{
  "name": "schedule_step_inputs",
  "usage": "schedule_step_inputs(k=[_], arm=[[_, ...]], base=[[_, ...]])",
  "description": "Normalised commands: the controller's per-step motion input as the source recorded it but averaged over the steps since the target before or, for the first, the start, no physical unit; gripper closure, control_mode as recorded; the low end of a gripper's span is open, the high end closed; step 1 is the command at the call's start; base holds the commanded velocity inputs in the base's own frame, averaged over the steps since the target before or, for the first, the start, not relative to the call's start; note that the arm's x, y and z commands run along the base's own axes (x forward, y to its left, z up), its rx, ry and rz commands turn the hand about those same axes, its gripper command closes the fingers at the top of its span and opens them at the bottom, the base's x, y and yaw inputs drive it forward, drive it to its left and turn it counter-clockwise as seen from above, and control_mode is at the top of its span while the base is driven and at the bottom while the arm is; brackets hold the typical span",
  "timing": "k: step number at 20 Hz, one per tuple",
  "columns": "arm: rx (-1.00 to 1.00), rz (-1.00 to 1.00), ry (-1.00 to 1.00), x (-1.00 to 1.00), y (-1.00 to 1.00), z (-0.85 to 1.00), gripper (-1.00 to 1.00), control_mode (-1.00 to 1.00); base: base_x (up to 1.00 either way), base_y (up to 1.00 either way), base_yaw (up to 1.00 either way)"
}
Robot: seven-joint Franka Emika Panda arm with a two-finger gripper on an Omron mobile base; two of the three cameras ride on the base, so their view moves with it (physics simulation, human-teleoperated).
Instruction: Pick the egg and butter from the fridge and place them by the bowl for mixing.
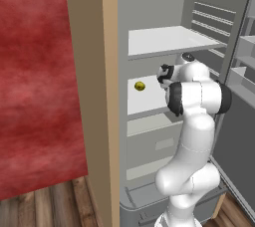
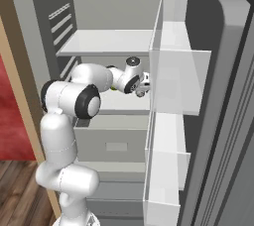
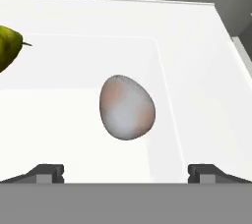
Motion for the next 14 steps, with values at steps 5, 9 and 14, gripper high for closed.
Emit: schedule_step_inputs(k=[5,9,14], arm=[[0.00,0.03,0.00,0.25,-0.29,-0.04,-1.00,-1.00],[0.00,0.01,0.00,0.23,-0.05,-0.15,-1.00,-1.00],[0.00,0.00,0.00,0.15,0.04,-0.25,-1.00,-1.00]], base=[[0.00,0.00,0.00],[0.00,0.00,0.00],[0.00,0.00,0.00]])
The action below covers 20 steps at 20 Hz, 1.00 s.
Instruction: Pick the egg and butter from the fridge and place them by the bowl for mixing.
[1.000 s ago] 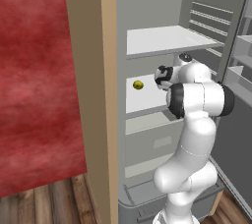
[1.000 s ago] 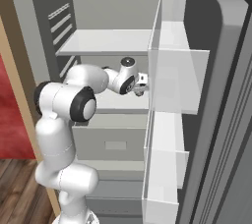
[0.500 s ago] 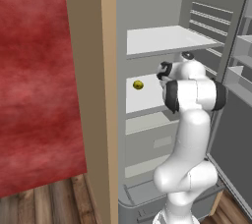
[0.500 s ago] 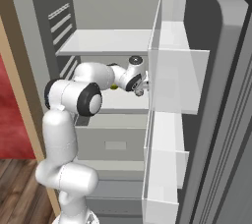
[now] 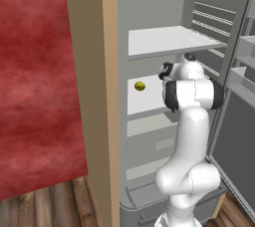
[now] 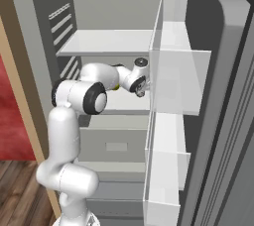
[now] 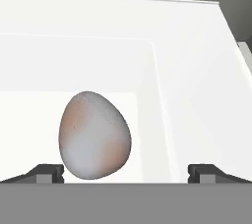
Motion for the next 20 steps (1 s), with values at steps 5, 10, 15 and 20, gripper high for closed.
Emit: schedule_step_inputs(k=[5,10,15,20], arm=[[0.00,0.00,-0.01,0.27,0.02,-0.13,-1.00,-1.00],[0.00,0.00,0.00,0.30,0.00,-0.09,-1.00,-1.00],[0.00,0.00,-0.01,0.11,0.00,-0.05,-1.00,-1.00],[-0.07,0.02,0.00,-0.02,0.39,-0.05,-1.00,-1.00]], base=[[0.00,0.00,0.00],[0.00,0.00,0.00],[0.00,0.00,0.00],[0.00,0.00,0.00]])
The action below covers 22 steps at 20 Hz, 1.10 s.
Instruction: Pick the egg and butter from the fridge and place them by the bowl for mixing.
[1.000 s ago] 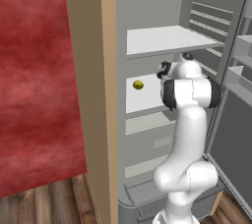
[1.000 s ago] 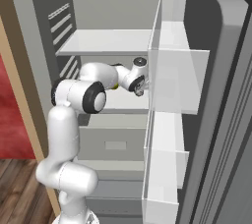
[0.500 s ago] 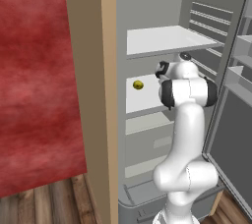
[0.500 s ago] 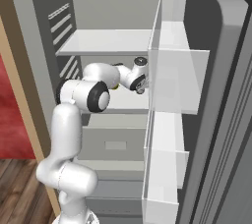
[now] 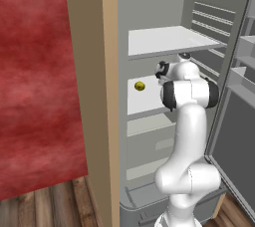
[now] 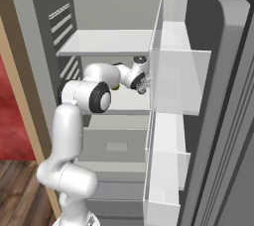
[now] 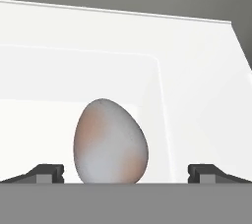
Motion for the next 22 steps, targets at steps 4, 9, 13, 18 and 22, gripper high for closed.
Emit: schedule_step_inputs(k=[4,9,13,18,22], arm=[[-0.01,0.01,0.00,-0.02,0.09,0.00,-1.00,-1.00],[0.00,0.00,0.00,0.01,0.00,0.00,-1.00,-1.00],[0.00,0.00,0.00,0.09,0.00,-0.05,-1.00,-1.00],[0.00,0.00,0.00,0.17,0.00,-0.01,-1.00,-1.00],[0.00,0.00,0.00,0.24,0.00,-0.02,-1.00,-1.00]], base=[[0.00,0.00,0.00],[0.00,0.00,0.00],[0.00,0.00,0.00],[0.00,0.00,0.00],[0.00,0.00,0.00]])
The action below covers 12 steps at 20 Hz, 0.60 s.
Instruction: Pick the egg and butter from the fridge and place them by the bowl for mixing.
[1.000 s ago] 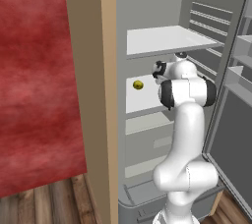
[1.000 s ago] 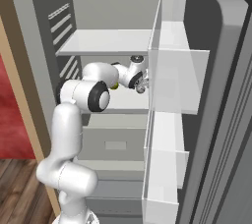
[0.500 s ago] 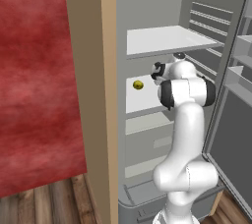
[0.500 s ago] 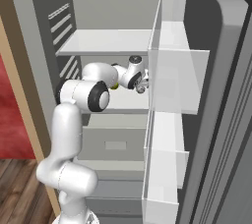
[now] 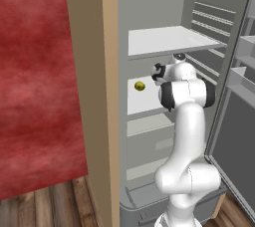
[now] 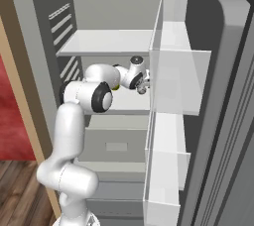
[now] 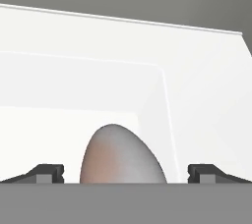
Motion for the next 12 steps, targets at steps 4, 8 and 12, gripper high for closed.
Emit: schedule_step_inputs(k=[4,8,12], arm=[[0.00,0.00,0.00,0.02,0.00,-0.11,-1.00,-1.00],[0.00,0.00,0.00,0.00,0.00,-0.35,-1.00,-1.00],[0.00,0.00,0.00,0.00,0.00,-0.46,-1.00,-1.00]], base=[[0.00,0.00,0.00],[0.00,0.00,0.00],[0.00,0.00,0.00]])
